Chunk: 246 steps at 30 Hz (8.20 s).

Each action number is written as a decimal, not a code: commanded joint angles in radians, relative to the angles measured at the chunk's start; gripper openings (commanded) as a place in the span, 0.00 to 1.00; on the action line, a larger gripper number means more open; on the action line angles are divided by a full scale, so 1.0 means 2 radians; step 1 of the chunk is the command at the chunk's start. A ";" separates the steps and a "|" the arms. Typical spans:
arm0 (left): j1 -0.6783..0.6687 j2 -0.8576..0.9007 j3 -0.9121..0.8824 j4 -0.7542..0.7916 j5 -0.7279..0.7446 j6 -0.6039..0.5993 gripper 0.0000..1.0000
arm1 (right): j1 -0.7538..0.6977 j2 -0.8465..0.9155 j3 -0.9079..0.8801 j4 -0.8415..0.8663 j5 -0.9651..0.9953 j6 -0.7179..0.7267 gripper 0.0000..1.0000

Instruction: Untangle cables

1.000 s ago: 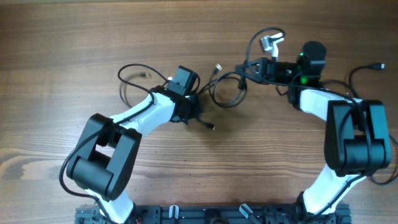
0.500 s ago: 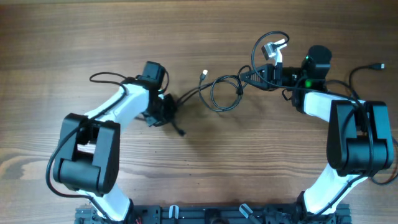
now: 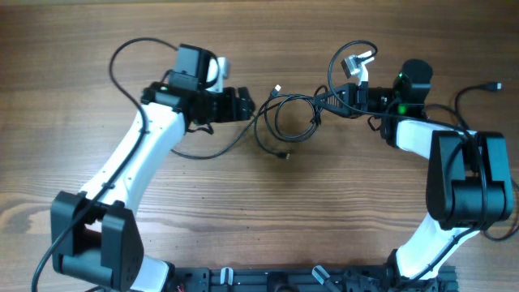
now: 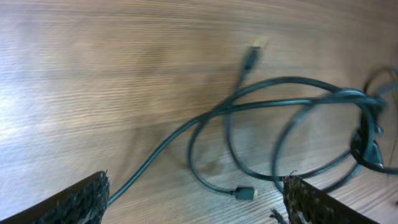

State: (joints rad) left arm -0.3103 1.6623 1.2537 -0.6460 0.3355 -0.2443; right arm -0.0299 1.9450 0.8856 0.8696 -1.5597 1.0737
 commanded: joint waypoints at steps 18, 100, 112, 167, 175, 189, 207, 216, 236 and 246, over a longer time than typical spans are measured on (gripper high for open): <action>-0.111 0.149 0.002 0.279 -0.058 0.186 0.86 | -0.003 -0.002 0.001 0.004 -0.031 0.003 0.04; 0.046 0.150 -0.028 0.112 0.280 0.273 0.23 | 0.108 -0.002 -0.007 -0.112 0.116 -0.078 0.45; 0.046 0.150 -0.028 0.121 0.182 0.207 0.24 | 0.111 -0.002 -0.007 -0.419 0.330 -0.219 0.41; 0.046 0.150 -0.028 0.114 0.239 0.212 0.24 | 0.156 0.013 -0.007 -0.272 0.619 -0.393 0.46; 0.046 0.150 -0.028 0.114 0.213 0.211 0.24 | 0.156 0.034 -0.007 -0.241 0.692 -0.345 0.07; 0.046 0.150 -0.028 0.134 0.054 0.067 0.65 | 0.179 -0.065 -0.002 -0.395 0.643 -0.331 0.04; 0.095 0.114 -0.028 0.095 0.000 -0.033 0.65 | 0.344 -0.074 -0.003 -0.429 0.678 -0.140 0.05; 0.068 0.115 -0.028 0.118 0.155 -0.034 0.45 | 0.229 -0.132 0.051 -0.550 0.673 -0.208 0.08; -0.125 0.159 -0.029 0.001 -0.317 -0.097 0.04 | 0.152 -0.124 0.037 -0.607 0.605 -0.180 0.40; -0.068 0.156 -0.027 0.101 -0.430 0.159 0.09 | 0.207 -0.124 0.036 -0.602 0.602 -0.152 0.33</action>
State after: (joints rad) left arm -0.4686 1.9675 1.1976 -0.4801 -0.4587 -0.1242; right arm 0.3435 1.6932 0.9684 -0.3504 -0.3408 0.7525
